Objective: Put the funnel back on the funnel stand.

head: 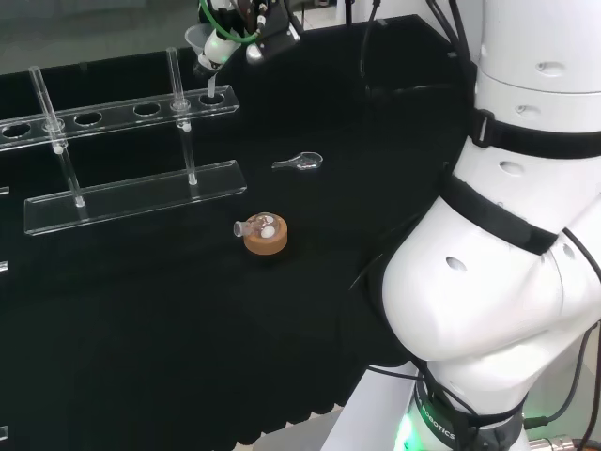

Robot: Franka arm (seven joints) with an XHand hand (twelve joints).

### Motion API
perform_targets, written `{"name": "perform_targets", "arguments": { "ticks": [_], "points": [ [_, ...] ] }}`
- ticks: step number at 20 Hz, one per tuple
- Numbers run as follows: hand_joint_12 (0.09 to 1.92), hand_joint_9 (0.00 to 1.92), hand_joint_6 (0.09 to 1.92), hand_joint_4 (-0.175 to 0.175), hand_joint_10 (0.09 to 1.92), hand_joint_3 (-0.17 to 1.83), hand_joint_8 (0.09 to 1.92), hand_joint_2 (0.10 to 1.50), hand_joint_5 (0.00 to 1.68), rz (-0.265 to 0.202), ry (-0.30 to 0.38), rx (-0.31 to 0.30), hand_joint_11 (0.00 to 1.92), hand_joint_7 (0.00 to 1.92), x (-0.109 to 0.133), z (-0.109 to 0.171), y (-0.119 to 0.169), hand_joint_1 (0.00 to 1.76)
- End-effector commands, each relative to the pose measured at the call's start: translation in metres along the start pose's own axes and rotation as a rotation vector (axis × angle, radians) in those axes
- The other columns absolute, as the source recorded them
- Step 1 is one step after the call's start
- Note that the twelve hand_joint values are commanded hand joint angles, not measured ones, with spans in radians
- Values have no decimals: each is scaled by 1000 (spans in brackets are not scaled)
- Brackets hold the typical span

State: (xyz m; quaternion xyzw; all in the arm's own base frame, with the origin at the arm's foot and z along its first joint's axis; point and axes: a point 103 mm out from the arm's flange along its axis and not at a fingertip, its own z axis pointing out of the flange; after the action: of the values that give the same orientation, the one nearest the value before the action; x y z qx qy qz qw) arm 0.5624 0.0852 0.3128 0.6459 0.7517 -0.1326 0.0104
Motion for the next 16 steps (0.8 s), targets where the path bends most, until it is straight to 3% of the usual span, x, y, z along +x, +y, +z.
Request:
{"name": "perform_targets", "arguments": {
  "ticks": [1,16],
  "points": [
    [1132,956,560,52,370,431,623,804,839,-13,0,22,799,673,3,11,4,802],
    [1142,919,569,38,367,432,630,794,779,-39,21,75,777,620,8,35,15,790]
  ]
}}
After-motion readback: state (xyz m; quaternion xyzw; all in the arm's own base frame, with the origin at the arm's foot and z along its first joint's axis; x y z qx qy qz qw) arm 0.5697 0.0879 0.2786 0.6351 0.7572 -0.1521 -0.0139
